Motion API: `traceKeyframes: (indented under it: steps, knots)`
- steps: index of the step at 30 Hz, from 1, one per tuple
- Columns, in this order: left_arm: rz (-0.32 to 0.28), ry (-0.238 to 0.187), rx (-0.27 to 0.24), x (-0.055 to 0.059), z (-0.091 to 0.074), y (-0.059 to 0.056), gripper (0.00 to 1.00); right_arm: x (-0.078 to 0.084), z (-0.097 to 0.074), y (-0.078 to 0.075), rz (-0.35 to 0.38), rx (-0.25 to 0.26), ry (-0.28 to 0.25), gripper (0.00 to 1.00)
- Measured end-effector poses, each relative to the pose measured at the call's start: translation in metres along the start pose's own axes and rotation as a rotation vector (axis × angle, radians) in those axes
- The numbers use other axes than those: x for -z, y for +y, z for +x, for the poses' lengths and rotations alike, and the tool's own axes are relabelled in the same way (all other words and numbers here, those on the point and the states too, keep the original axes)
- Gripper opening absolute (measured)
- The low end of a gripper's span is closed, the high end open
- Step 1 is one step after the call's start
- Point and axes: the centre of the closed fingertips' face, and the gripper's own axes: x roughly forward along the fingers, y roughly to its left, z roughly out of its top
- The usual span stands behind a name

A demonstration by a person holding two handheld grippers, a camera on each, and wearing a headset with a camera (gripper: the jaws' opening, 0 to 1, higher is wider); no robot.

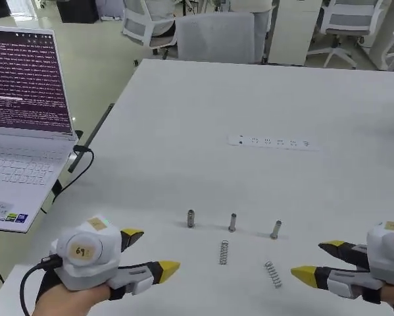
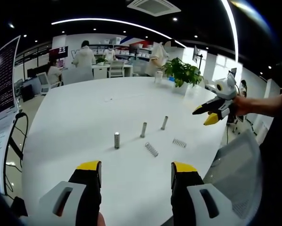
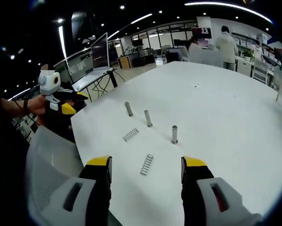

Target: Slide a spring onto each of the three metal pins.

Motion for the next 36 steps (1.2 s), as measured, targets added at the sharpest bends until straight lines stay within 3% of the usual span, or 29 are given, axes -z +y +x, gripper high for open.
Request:
traceKeyframes:
  steps: [10, 18, 25, 36]
  knots:
    - [0.004, 0.003, 0.012, -0.002, 0.005, -0.001, 0.56, 0.01, -0.004, 0.006, 0.027, -0.001, -0.008, 0.64]
    - [0.016, 0.012, 0.028, -0.004, 0.012, -0.004, 0.56, 0.01, -0.005, 0.009, 0.032, -0.002, -0.02, 0.66]
    - [0.027, 0.016, 0.051, -0.009, 0.023, -0.009, 0.56, 0.009, -0.007, 0.009, 0.027, 0.0, -0.021, 0.68]
    - [0.027, 0.03, 0.104, -0.015, 0.054, -0.019, 0.56, 0.007, -0.013, 0.012, 0.019, 0.011, -0.022, 0.68]
